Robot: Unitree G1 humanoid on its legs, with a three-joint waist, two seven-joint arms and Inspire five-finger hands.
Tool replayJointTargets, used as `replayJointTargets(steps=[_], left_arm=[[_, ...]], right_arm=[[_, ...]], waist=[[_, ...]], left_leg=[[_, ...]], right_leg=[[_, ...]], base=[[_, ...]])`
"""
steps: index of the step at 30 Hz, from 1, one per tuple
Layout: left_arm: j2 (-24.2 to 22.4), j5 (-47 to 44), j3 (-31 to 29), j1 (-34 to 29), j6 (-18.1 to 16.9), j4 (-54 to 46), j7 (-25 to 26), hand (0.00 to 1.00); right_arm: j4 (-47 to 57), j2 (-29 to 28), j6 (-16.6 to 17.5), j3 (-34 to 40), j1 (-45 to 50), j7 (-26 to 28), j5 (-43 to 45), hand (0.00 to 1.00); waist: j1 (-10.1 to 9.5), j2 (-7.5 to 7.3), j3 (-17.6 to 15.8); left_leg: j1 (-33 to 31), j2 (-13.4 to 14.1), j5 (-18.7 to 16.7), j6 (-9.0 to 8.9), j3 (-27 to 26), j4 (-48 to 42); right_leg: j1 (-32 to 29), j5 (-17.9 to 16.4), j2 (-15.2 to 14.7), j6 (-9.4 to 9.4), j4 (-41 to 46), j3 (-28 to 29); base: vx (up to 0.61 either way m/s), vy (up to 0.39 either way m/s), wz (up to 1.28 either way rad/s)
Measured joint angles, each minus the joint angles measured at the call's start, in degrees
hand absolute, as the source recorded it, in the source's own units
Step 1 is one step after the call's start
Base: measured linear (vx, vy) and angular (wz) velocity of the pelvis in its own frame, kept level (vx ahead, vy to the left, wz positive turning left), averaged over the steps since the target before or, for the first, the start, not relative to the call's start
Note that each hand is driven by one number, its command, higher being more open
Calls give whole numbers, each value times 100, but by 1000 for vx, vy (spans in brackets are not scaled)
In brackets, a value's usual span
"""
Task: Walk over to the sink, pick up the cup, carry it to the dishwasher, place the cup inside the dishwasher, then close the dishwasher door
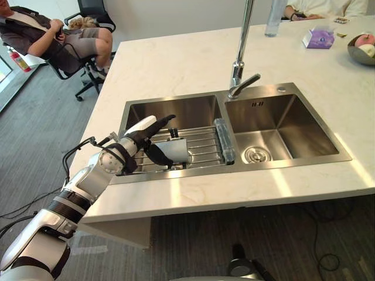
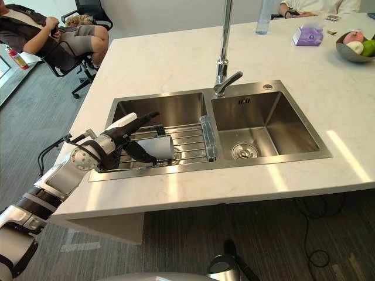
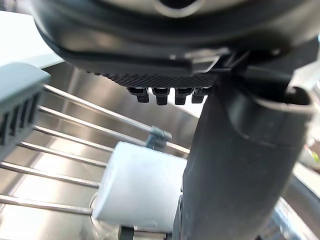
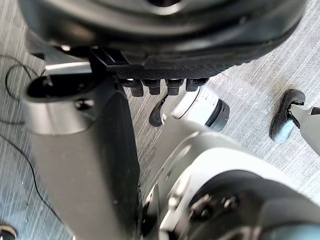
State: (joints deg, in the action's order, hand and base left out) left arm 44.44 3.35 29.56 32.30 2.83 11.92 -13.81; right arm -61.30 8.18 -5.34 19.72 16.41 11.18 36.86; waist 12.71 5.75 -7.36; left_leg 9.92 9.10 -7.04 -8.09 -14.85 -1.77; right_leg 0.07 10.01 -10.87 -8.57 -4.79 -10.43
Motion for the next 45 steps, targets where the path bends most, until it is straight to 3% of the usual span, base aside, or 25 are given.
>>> replayJointTargets(steps=[13, 22, 45], left_arm=[[269, 118, 496, 445, -77, 222, -845, 100], [372, 346, 718, 780, 215, 251, -1381, 100], [119, 740, 726, 918, 282, 1084, -1395, 100]], right_arm=[[8, 61, 13, -1, 12, 8, 14, 100], [114, 210, 2, -291, 35, -41, 253, 100], [119, 280, -128, -439, 22, -117, 480, 100]], waist=[[174, 112, -59], [236, 199, -106], [256, 216, -113]], left_leg=[[61, 11, -69, -23, -174, -54], [44, 17, -68, -24, -150, -58], [-39, 17, -67, -26, -181, -70]], right_leg=[[-26, 19, 30, 5, 0, 140], [-23, 19, 29, 5, -1, 110], [-127, 32, 29, 12, -5, 131]], base=[[-28, -9, -6], [-7, -4, 0], [-3, -1, 0]])
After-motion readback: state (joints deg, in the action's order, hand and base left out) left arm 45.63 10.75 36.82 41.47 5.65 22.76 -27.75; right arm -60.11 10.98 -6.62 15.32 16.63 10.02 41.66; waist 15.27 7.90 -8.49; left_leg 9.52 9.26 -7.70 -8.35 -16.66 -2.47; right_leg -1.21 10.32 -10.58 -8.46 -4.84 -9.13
